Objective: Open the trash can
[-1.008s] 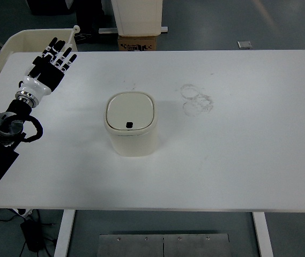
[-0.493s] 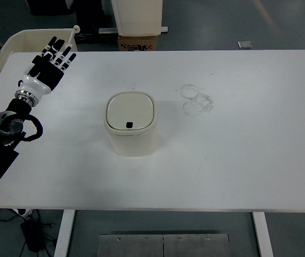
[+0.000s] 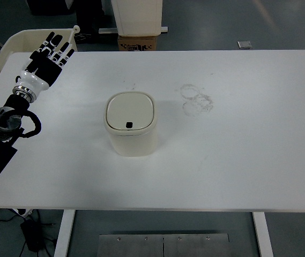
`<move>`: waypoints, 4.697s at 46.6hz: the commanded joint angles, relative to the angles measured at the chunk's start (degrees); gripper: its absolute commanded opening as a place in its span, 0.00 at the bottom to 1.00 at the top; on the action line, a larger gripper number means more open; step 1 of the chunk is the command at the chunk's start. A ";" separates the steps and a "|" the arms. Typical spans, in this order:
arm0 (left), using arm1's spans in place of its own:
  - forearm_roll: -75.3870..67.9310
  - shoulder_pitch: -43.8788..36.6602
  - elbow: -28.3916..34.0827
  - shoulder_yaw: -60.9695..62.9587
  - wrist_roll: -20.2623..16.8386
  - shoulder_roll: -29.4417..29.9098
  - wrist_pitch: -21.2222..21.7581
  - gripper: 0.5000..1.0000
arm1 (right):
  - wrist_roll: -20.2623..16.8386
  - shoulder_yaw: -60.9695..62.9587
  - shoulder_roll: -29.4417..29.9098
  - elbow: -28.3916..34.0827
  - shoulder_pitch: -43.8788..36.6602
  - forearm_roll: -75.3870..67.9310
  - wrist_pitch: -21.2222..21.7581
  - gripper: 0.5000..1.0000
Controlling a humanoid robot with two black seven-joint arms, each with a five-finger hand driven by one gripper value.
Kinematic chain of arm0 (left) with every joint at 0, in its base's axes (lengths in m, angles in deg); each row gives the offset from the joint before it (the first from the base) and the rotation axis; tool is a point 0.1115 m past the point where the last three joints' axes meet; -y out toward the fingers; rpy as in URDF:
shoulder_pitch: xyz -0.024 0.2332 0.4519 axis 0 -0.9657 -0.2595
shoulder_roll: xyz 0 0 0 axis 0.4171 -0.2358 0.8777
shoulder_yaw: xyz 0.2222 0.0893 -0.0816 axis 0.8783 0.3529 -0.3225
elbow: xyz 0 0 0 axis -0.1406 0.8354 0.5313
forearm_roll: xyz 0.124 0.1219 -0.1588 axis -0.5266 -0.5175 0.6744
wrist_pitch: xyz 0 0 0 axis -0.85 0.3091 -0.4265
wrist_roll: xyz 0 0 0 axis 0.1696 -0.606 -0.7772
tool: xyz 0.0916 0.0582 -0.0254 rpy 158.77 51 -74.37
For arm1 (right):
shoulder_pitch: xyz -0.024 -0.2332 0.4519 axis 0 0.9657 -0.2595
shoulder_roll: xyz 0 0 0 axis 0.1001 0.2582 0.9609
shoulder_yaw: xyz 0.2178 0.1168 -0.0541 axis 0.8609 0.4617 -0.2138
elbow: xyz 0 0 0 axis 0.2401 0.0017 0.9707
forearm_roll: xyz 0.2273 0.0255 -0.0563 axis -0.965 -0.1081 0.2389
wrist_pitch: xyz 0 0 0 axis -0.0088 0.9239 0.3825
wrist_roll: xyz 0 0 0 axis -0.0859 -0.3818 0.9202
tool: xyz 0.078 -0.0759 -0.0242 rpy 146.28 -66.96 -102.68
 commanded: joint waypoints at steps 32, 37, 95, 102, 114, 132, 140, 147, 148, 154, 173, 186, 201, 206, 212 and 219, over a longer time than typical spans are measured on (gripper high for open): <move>0.01 -2.03 -21.42 0.71 0.10 12.16 5.27 1.00 | 0.00 0.00 0.00 0.00 0.00 0.00 0.01 0.99; 0.01 -1.94 -23.44 0.89 0.28 14.80 5.71 1.00 | 0.00 0.00 0.00 0.00 0.00 0.00 0.01 0.99; -21.52 28.99 -52.54 37.27 9.85 42.05 -4.30 1.00 | 0.00 0.00 0.00 0.00 0.00 -0.08 0.01 0.99; -23.80 32.77 -54.30 39.29 14.51 43.10 -7.12 1.00 | 0.00 0.00 0.00 0.00 0.00 0.00 0.01 0.99; -36.63 37.43 -59.22 42.45 14.96 42.93 -10.11 1.00 | 0.00 0.00 0.00 0.00 0.00 0.00 0.01 0.99; -43.23 42.44 -59.92 50.46 15.13 36.08 -10.30 1.00 | 0.00 0.00 0.00 0.00 0.00 0.00 0.01 0.99; -43.23 43.32 -60.01 50.72 20.84 32.65 -10.30 1.00 | 0.00 0.00 0.00 0.00 0.00 0.00 0.01 0.99; -43.23 43.32 -60.01 51.33 21.81 30.80 -10.30 1.00 | 0.00 0.00 0.00 0.00 0.00 0.00 0.01 0.99; -43.23 43.32 -59.92 51.77 21.81 30.45 -10.30 1.00 | 0.00 0.00 0.00 0.00 0.00 0.00 0.01 0.99; -43.23 42.80 -59.92 53.09 21.72 28.17 -10.30 1.00 | 0.00 0.00 0.00 0.00 0.00 0.00 0.01 0.99; -42.97 42.88 -58.26 53.09 21.46 22.01 -8.44 1.00 | 0.00 0.00 0.00 0.00 0.00 0.00 0.01 0.99; -43.23 42.62 -58.17 53.09 21.46 22.19 -8.44 1.00 | 0.00 0.00 0.00 0.00 0.00 0.00 0.01 0.99; -43.23 42.01 -58.17 53.62 21.28 22.27 -7.30 1.00 | 0.00 0.00 0.00 0.00 0.00 0.00 0.01 0.99; -43.23 41.66 -58.17 53.62 21.11 22.19 -7.30 1.00 | 0.00 0.00 0.00 0.00 0.00 0.00 0.01 0.99; -43.23 41.30 -58.17 53.53 21.02 22.10 -7.29 1.00 | 0.00 0.00 0.00 0.00 0.00 0.00 0.01 0.99; -43.23 41.30 -58.25 53.53 21.02 22.10 -6.68 1.00 | 0.00 0.00 0.00 0.00 0.00 0.00 0.01 0.99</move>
